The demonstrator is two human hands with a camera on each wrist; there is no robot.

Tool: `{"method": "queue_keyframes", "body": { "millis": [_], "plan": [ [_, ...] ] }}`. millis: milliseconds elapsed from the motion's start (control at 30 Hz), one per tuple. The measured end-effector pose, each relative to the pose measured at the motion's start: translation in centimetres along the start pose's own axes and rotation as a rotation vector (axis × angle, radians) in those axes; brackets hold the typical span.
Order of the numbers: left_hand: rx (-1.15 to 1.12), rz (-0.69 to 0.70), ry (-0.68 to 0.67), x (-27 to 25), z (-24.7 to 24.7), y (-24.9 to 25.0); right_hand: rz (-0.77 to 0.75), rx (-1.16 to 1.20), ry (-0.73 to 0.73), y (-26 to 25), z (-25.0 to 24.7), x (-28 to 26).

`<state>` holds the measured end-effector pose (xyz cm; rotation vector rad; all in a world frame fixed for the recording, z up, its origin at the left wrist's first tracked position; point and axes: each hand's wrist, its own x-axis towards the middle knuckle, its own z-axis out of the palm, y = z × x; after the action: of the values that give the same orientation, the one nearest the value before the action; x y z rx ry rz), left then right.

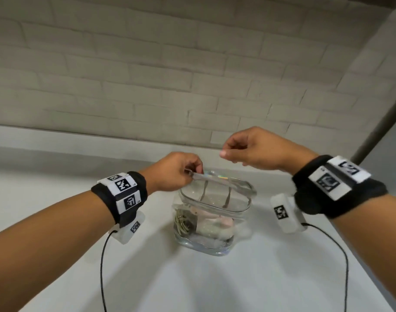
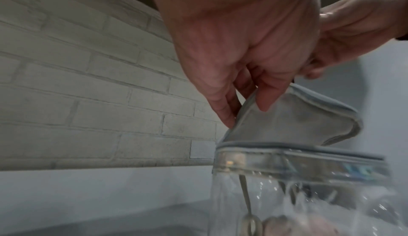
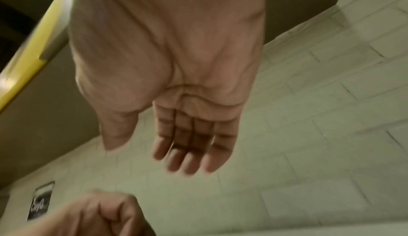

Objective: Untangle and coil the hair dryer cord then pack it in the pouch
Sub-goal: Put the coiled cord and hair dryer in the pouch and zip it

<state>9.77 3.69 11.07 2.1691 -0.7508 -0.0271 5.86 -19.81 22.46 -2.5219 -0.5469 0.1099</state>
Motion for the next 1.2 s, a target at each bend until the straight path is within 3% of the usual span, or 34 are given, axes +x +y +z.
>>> {"method": "queue_keyframes", "body": {
  "millis": [67,133,200,300,367,467,600,667,900,1200],
  "plan": [
    [-0.03,-0.017,-0.094,-0.8,0.6,-0.2,-0.019,-0.127,0.026,0.7,2.8,1.1],
    [-0.042,-0.035,-0.087,-1.1,1.0,-0.3,0.01,-0.226,-0.1,2.1,6.3,1.9],
    [-0.083,-0.059,0.033,-0.6,1.0,-0.8,0.089,-0.322,-0.218,3.8,9.5,2.4],
    [-0.155,-0.108,0.281,0.6,0.3,-2.2,0.151,-0.397,-0.239,5.1,12.4,2.7],
    [-0.054,-0.138,0.311,1.6,-0.1,-3.9,0.175,-0.358,-0.217,5.1,13.3,3.1],
    [0.154,-0.241,0.133,2.6,0.3,-5.8,0.205,-0.325,-0.189,4.8,13.8,3.4],
    [0.095,-0.288,-0.08,3.2,1.8,-6.0,0.206,-0.359,-0.212,4.9,14.3,3.6],
    [0.092,-0.277,-0.078,3.4,2.2,-5.9,0.207,-0.357,-0.199,5.1,14.2,3.7],
    [0.418,-0.24,-0.044,2.7,0.7,-5.1,0.261,-0.351,-0.26,5.2,14.1,3.9],
    [0.603,-0.364,-0.18,-4.9,1.8,0.9,0.331,-0.388,-0.242,5.4,14.6,4.9]
  ]
}}
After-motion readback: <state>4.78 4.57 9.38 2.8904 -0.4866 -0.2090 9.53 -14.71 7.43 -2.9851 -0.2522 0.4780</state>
